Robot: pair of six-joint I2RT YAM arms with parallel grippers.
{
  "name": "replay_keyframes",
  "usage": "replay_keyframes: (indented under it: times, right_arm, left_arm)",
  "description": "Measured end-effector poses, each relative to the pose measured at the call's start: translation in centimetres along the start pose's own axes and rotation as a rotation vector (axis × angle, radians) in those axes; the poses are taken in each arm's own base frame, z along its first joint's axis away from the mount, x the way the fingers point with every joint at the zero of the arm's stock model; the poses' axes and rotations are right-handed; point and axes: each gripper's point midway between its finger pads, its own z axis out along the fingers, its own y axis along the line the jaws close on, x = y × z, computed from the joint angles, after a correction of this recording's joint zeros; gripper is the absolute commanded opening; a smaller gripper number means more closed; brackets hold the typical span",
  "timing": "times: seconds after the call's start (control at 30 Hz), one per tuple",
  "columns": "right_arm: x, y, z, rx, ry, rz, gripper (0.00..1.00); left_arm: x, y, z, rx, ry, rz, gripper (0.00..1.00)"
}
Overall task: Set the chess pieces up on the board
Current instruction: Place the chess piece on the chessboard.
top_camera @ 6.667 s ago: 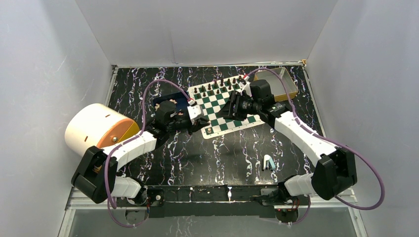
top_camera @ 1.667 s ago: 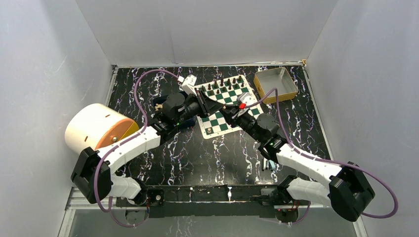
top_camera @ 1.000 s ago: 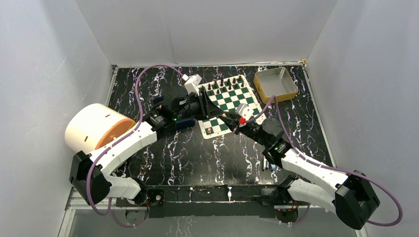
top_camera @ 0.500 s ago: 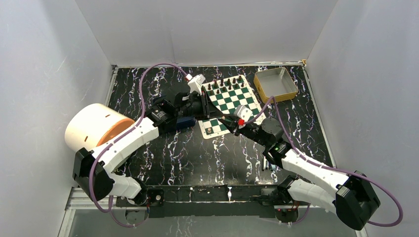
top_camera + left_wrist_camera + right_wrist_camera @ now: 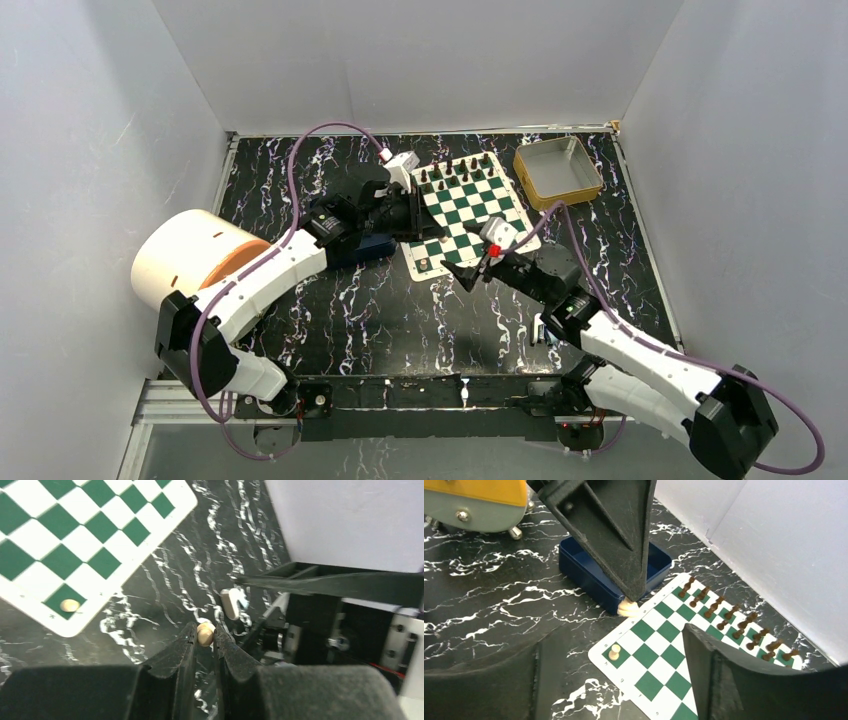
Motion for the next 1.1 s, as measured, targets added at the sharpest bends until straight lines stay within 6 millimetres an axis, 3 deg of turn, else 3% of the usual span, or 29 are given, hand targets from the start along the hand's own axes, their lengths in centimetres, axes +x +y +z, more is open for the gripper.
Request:
replay_keyframes:
  times: [0.3, 0.5, 0.77, 0.9, 1.1]
  right_arm:
    - [-2.2, -0.2, -3.3, 0.071, -0.013, 0.120, 0.99]
    - [-2.4, -0.7, -5.0, 0.126, 0.022, 0.184, 0.99]
    - [-4.2, -1.2, -7.3, 0.185, -0.032, 0.196, 0.99]
    - [-4.6, -1.7, -7.8, 0.216, -0.045, 0.193, 0.99]
    - [-4.2, -2.0, -8.0, 0.238, -0.029, 0.195, 0.99]
  left_arm:
    - [-2.7, 5.6, 0.2, -0.243, -0.142, 0.261, 0.00]
    - [-3.1, 10.4, 2.7, -0.390, -0.160, 0.387, 0.00]
    - [-0.2, 16.9, 7.0, -0.537, -0.047, 0.409, 0.00]
    - [1.2, 18.6, 8.0, -0.577, -0.010, 0.399, 0.01]
    - [2.6, 19.6, 9.2, -0.593, 0.022, 0.393, 0.01]
